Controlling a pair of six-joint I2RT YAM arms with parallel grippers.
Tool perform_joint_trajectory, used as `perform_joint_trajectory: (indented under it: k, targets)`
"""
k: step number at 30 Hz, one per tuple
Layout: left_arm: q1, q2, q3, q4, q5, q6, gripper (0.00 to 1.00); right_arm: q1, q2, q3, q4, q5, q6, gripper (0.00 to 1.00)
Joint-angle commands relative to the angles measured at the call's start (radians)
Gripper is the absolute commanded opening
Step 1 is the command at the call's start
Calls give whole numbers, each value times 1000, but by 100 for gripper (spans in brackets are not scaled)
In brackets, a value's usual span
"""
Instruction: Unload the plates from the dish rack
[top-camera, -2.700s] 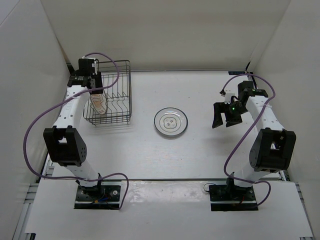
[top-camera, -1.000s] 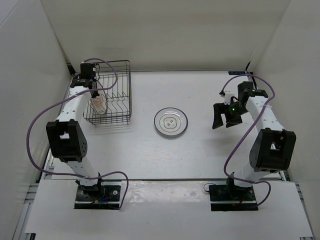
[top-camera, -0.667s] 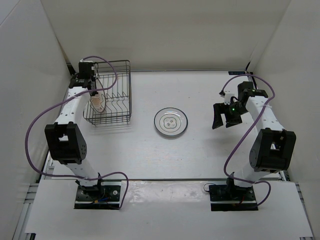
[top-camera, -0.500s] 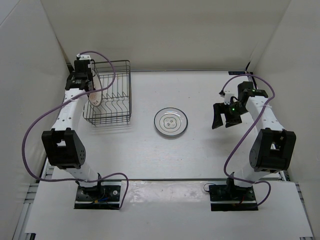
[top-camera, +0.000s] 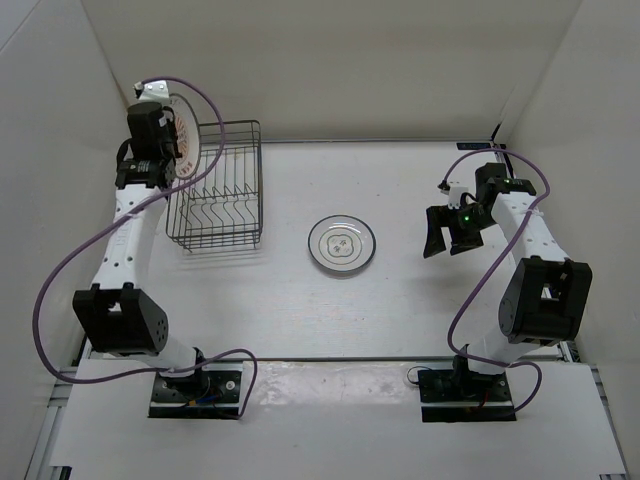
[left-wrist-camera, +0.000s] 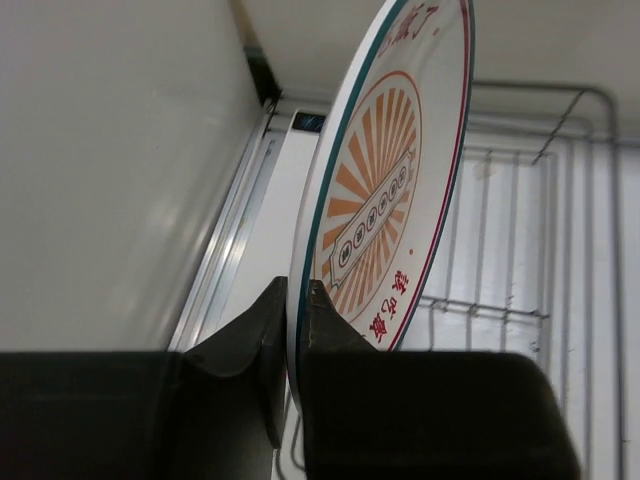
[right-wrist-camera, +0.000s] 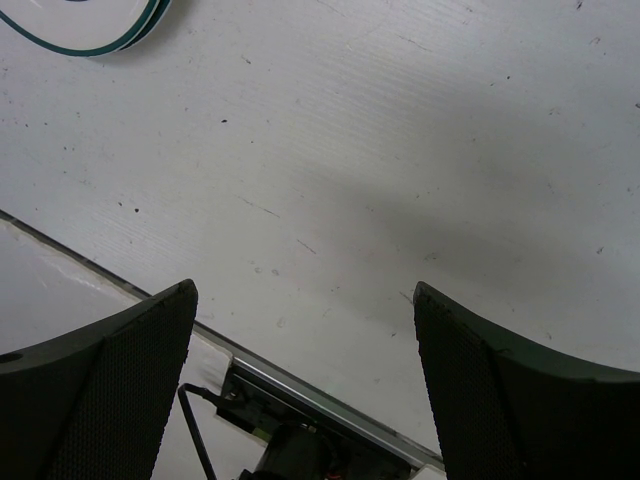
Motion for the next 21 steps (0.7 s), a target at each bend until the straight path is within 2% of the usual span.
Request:
perform_joint_trajectory:
  k: [1, 2, 4, 5, 6, 7, 8, 10, 12, 13, 14, 16, 21]
  targets:
    - [-6, -122, 76, 102, 167, -96, 1, -3, 13, 35, -19, -24, 3, 90]
    - [-6, -137, 79, 103, 222, -197, 1, -3, 13, 40, -15, -24, 5, 90]
    - [-6, -179, 43, 123, 314, -254, 1, -5, 21, 40, -18, -24, 8, 90]
    - [-7, -193, 20, 135, 412, -338, 1, -3, 22, 40, -15, -24, 6, 90]
    - [-6, -222, -9, 202, 472, -361, 1, -3, 22, 41, -19, -25, 9, 90]
    - [-2, -242, -57, 251, 622, -378, 1, -2, 25, 43, -18, -24, 11, 90]
    - [-7, -252, -84, 256, 657, -462, 1, -2, 28, 43, -16, -25, 14, 90]
    - [-51, -286, -138, 256, 762, -530, 1, -3, 32, 43, -18, -25, 12, 90]
    - [-73, -353, -273, 282, 780, -600, 1, -2, 32, 41, -16, -25, 12, 90]
    - [-99, -375, -325, 358, 775, -648, 1, -3, 35, 40, -16, -28, 12, 90]
    - [-107, -396, -470, 383, 766, -665, 1, -2, 33, 37, -15, -25, 12, 90]
    - [-151, -473, -549, 452, 745, -714, 1, -2, 36, 32, -16, -27, 14, 90]
    - [-194, -602, -776, 341, 738, -684, 1, -3, 38, 28, -25, -24, 3, 90]
